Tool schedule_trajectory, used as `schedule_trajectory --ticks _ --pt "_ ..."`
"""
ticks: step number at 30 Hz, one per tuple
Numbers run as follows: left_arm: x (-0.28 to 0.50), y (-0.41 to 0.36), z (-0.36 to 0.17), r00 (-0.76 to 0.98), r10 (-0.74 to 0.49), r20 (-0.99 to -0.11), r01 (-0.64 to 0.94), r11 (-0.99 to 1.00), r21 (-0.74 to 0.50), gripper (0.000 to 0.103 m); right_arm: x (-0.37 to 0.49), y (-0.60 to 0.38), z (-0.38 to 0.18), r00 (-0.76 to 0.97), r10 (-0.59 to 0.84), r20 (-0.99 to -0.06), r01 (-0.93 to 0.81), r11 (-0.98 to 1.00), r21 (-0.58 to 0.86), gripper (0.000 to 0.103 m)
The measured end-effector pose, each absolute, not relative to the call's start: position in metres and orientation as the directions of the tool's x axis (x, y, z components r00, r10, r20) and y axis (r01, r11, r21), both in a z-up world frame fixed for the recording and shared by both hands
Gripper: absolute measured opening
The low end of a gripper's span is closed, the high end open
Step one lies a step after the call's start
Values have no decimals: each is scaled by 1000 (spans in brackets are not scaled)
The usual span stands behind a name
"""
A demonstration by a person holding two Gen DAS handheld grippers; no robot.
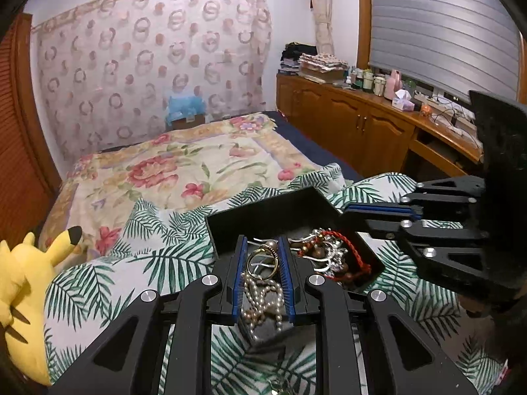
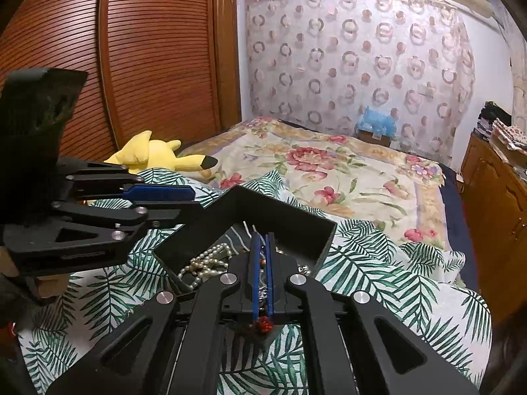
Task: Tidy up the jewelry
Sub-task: 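Carry the gold ring and red bracelet into the black box and open both grippers, then grasp the green jade pendant with the left gripper while the right grasps the silver flower charm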
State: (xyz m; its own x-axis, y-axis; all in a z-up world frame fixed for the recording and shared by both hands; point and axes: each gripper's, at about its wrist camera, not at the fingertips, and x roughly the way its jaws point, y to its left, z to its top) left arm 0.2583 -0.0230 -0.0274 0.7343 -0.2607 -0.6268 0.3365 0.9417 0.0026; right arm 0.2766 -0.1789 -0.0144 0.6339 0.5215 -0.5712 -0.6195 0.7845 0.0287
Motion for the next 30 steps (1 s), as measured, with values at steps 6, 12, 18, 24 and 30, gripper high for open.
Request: schedule_trajectory --ticks 6,12,18,24,30 --pt "271 -22 -33 717 -267 -644 327 945 -28 18 280 -184 -14 649 509 -565 -596 802 37 4" --pt "266 -15 -33 715 -264 -648 315 948 -39 24 281 -184 -13 648 510 -566 -597 801 38 4" --pt "244 -3 -30 725 -253 -641 299 954 -38 30 274 -181 -5 650 511 -563 -606 795 22 4" --pt "214 9 -32 727 -238 -644 288 957 -30 36 255 -173 7 652 515 -556 -617 787 6 4" --pt "188 18 -43 713 -230 -662 275 961 -37 42 226 -170 7 641 520 -564 -631 776 -2 4"
